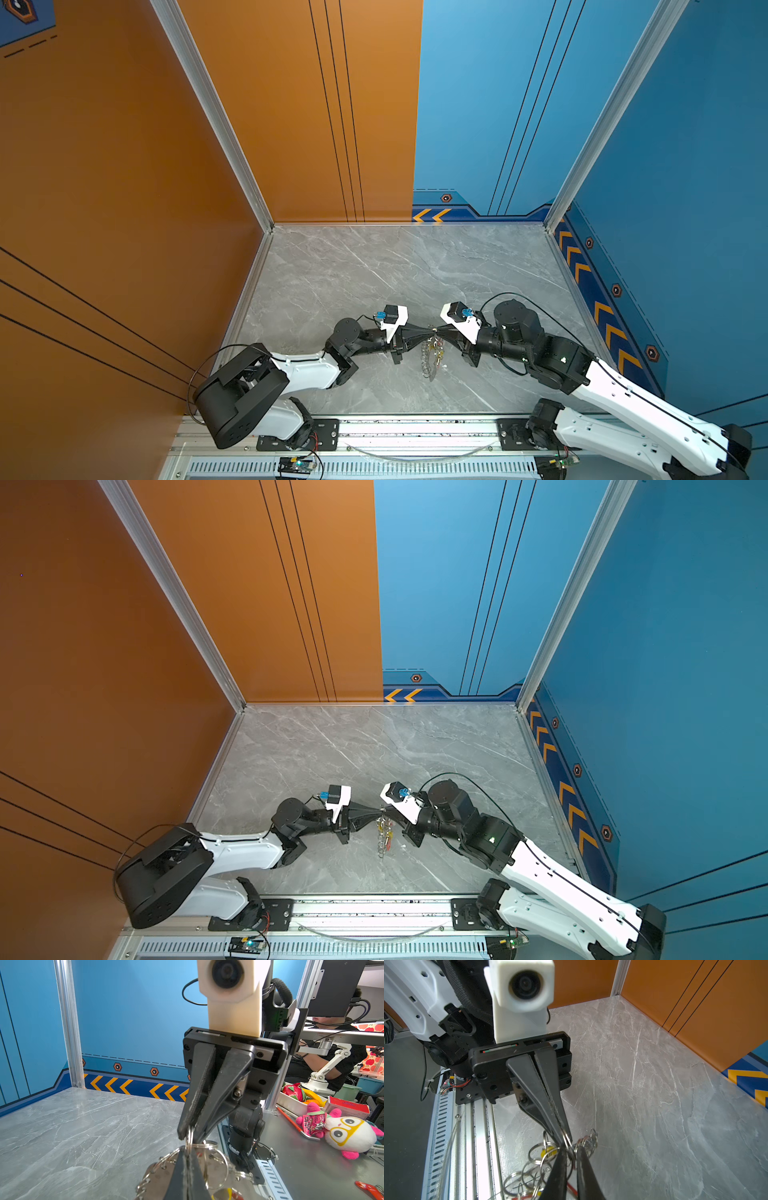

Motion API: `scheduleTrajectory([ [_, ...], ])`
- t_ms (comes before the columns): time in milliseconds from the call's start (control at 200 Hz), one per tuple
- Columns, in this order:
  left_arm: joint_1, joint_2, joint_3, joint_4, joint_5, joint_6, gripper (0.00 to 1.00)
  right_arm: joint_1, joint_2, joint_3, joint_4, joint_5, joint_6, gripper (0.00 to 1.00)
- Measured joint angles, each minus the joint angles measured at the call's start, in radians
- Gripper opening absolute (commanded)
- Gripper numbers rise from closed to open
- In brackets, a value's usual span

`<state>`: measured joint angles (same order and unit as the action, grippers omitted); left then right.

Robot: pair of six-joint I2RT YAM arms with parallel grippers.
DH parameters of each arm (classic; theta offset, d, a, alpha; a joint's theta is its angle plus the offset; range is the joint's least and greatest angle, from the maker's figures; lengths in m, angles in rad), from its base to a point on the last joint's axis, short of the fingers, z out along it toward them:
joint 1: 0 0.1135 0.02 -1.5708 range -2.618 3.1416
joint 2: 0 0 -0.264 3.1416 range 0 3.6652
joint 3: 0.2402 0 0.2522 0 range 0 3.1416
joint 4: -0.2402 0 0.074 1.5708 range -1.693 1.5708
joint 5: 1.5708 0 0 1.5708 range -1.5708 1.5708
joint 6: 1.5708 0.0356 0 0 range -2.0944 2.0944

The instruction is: Put the keys on the keyring

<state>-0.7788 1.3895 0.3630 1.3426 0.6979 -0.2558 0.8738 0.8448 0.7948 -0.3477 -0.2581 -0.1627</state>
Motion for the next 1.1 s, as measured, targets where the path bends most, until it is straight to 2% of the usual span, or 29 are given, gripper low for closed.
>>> scheduleTrajectory([
  [295, 0.0, 0.0, 0.0, -0.001, 0.006, 0.0, 0.0, 0.011, 0.005, 0.0, 0.002, 0.019, 0.005, 0.08],
  [571, -0.001, 0.0, -0.004, -0.006, 0.007, 0.005, 0.0, 0.016, 0.011, 0.0, 0.002, 0.018, 0.007, 0.13],
  [826, -0.001, -0.002, -0.014, -0.002, 0.039, 0.031, 0.0, 0.026, 0.007, -0.005, -0.002, -0.01, 0.006, 0.11],
  [986, -0.002, -0.016, -0.024, 0.0, 0.077, 0.047, 0.0, 0.048, -0.006, -0.009, -0.011, -0.027, 0.003, 0.1],
  [1101, -0.003, -0.032, -0.036, 0.0, 0.089, 0.057, 0.0, 0.063, -0.011, -0.009, -0.013, -0.027, -0.004, 0.04],
])
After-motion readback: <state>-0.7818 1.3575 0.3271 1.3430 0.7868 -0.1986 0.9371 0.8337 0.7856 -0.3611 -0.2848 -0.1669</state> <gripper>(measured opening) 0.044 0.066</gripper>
